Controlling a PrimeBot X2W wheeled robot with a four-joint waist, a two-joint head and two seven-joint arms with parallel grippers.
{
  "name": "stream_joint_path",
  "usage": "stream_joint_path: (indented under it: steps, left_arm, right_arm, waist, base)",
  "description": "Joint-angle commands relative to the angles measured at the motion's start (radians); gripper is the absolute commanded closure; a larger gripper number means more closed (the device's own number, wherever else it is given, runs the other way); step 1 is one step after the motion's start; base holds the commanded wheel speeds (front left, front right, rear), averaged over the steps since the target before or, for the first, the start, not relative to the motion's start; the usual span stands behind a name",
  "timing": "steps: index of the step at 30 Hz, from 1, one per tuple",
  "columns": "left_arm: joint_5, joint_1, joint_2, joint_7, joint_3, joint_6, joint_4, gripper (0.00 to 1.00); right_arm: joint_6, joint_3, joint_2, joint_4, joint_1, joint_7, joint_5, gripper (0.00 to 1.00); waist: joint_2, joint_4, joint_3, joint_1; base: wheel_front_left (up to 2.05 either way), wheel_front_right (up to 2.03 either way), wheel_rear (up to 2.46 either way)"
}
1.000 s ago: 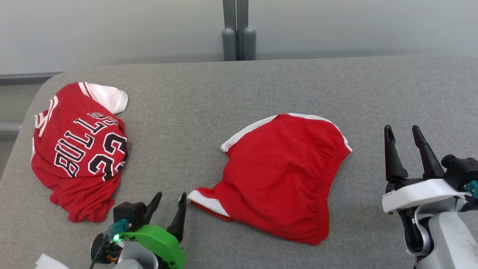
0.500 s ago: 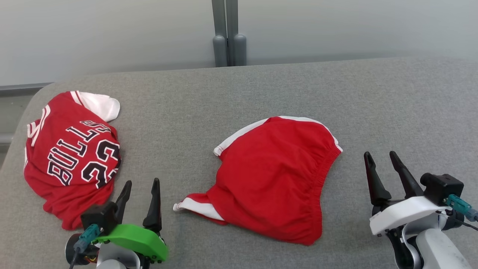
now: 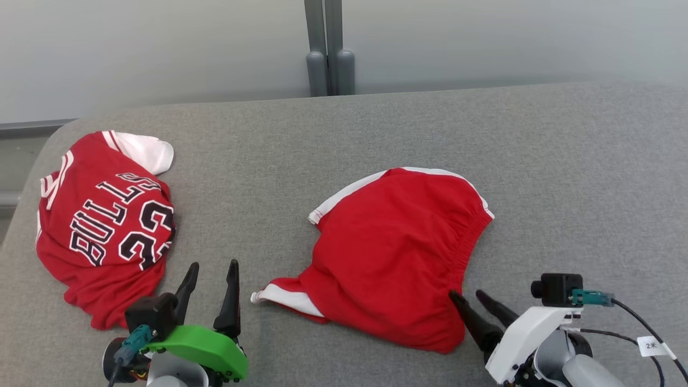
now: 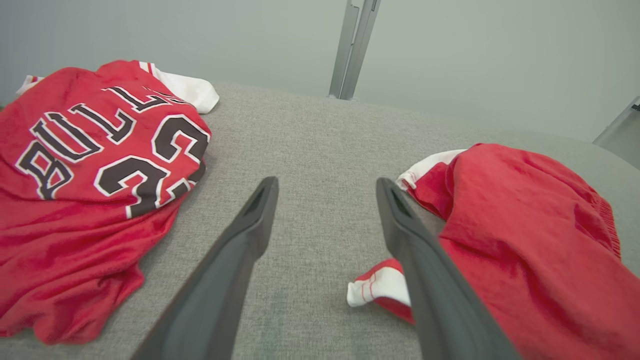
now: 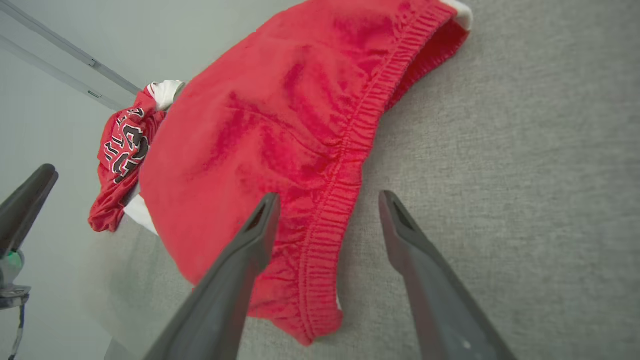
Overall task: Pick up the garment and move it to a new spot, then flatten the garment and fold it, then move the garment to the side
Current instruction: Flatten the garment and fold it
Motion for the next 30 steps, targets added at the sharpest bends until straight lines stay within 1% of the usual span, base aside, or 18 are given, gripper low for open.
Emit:
stream_joint_path:
  steps: [1,4,6,7,8,9,10,11,17,22,25,30]
  left_arm:
    - [0.002,-0.004,-0.002,-0.006,0.000,-0.005,0.004,0.00]
    - [0.000,-0.007,-0.004,-0.005,-0.002,-0.006,0.012,0.00]
    - [-0.002,-0.008,-0.003,-0.005,-0.001,-0.008,0.015,0.00]
    - [-0.002,-0.009,-0.002,-0.006,0.000,-0.008,0.016,0.00]
    - [-0.002,-0.010,-0.002,-0.006,0.000,-0.009,0.018,0.00]
    - [-0.003,-0.010,-0.003,-0.006,0.001,-0.009,0.019,0.00]
    - [-0.003,-0.011,-0.003,-0.006,0.001,-0.009,0.020,0.00]
    - [-0.003,-0.012,-0.004,-0.006,0.001,-0.009,0.021,0.00]
    - [-0.003,-0.017,-0.011,-0.007,-0.003,-0.012,0.027,0.00]
    - [0.001,-0.030,-0.015,-0.006,-0.010,-0.015,0.027,0.00]
    - [0.007,-0.042,-0.019,-0.002,-0.018,-0.020,0.026,0.00]
    - [0.012,-0.071,-0.034,0.001,-0.030,-0.030,0.033,0.00]
  right_arm:
    - [0.000,0.010,-0.005,0.013,0.017,0.034,0.028,0.00]
    - [0.000,0.026,-0.009,0.037,0.017,0.096,0.074,0.00]
    - [0.000,0.027,-0.012,0.046,0.015,0.109,0.089,0.00]
    - [0.000,0.026,-0.014,0.048,0.013,0.111,0.093,0.04]
    - [0.000,0.026,-0.015,0.046,0.010,0.108,0.096,0.40]
    - [0.000,0.026,-0.018,0.041,0.006,0.100,0.097,0.64]
    - [0.000,0.025,-0.023,0.034,0.001,0.091,0.098,0.90]
    - [0.000,0.024,-0.026,0.029,-0.003,0.082,0.098,1.00]
    - [0.000,0.012,-0.041,-0.021,-0.021,-0.001,0.109,1.00]
    - [0.000,-0.010,-0.046,-0.066,-0.078,-0.072,0.147,1.00]
    - [0.000,-0.019,-0.056,-0.053,-0.132,-0.071,0.188,1.00]
    - [0.000,-0.050,-0.072,-0.008,-0.245,-0.067,0.284,1.00]
  waist:
    - [0.0000,0.014,0.003,0.0000]
    - [0.0000,0.030,0.005,0.0000]
    - [0.0000,0.038,0.008,0.0000]
    - [0.0000,0.041,0.009,0.0000]
    - [0.0000,0.043,0.011,0.0000]
    - [0.0000,0.045,0.012,0.0000]
    - [0.0000,0.046,0.014,0.0000]
    - [0.0000,0.047,0.015,0.0000]
    - [0.0000,0.046,0.019,0.0000]
    - [0.0000,0.052,0.035,0.0000]
    - [0.0000,0.067,0.054,0.0000]
    - [0.0000,0.114,0.103,0.0000]
  base:
    - [0.00,0.00,0.00]
    - [0.00,0.00,0.00]
    - [0.00,0.00,0.00]
    - [0.00,0.00,0.00]
    - [0.00,0.00,0.00]
    - [0.00,0.00,0.00]
    - [0.00,0.00,0.00]
    - [0.00,0.00,0.00]
    - [0.00,0.00,0.00]
    - [0.00,0.00,0.00]
    - [0.00,0.00,0.00]
    - [0.00,0.00,0.00]
